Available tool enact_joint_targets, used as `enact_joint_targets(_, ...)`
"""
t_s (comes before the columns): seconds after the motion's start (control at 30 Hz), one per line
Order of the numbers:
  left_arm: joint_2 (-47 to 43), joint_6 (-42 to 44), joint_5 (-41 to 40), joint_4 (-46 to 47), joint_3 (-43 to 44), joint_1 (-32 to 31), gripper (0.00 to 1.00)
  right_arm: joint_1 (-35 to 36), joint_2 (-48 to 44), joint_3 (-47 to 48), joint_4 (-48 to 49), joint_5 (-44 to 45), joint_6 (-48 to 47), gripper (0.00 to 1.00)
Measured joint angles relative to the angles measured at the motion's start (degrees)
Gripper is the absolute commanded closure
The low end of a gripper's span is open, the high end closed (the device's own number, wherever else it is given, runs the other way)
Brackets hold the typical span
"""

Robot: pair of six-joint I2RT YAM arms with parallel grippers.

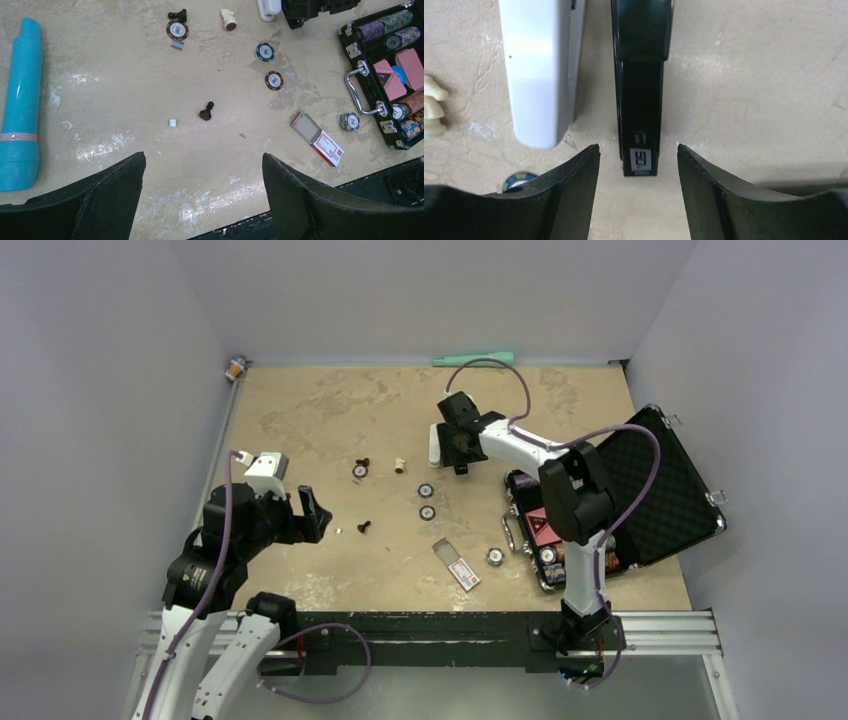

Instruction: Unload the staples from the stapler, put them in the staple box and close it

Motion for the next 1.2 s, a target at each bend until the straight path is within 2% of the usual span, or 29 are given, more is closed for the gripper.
enact_joint_targets(0.13, 0.00, 0.00, 0.00, 0.00, -0.04, 0.00, 0.11, 0.00, -3.91, -1.86, -0.22, 0.04, 0.46, 0.39)
enact_joint_targets(0.53, 0.63, 0.00, 0.02, 0.00, -0.26, 0.00, 0.11, 1.75, -24.06, -12.92, -0.02, -0.24, 3.98, 0.38)
enact_joint_targets(0.7, 0.90, 0.00, 0.02, 0.00, -0.26, 0.00, 0.11, 7.52, -29.31, -18.29, 0.04, -0.46, 7.30, 0.39)
enact_joint_targets(0.9, 1.07, 0.00, 0.02, 0.00, -0.28, 0.00, 0.11, 15.61, -33.53, -26.58, 1.51, -0.74, 12.98, 0.44)
enact_joint_targets(1.2, 2.10, 0.00, 0.02, -0.02, -0.31, 0.00, 0.12, 22.91, -35.58, -33.62, 4.57, -0.90, 21.57, 0.48)
